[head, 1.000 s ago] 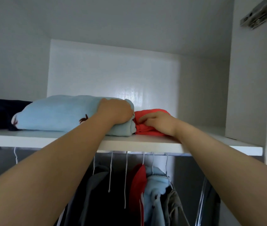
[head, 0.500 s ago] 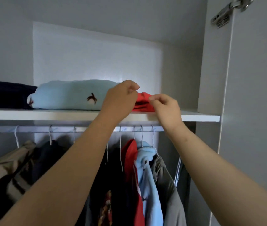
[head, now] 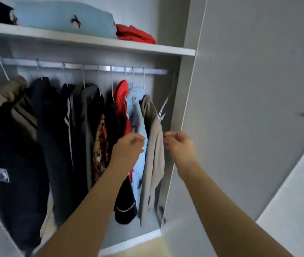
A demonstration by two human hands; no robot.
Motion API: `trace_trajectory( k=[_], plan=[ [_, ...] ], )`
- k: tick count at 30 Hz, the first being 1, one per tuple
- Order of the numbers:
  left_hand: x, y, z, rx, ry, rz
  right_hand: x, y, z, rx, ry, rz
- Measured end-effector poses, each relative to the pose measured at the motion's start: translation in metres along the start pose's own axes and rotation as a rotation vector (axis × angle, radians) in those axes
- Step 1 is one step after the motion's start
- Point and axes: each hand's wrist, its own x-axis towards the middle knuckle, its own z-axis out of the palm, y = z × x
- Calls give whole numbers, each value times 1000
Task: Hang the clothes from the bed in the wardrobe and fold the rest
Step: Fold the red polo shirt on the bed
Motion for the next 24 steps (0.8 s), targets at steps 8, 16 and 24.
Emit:
trace_trajectory(
  k=[8,16,24],
  plan=[
    [-189,-62,29,-29,-168,-430,-188,78,-71,-90,-23,386],
    [-349,-74,29,94,-488,-452,-378,110,-128,-72,208,636],
    [-531,-65,38,224,-828,-460,-581,113,-186,-22,476,836]
  ],
)
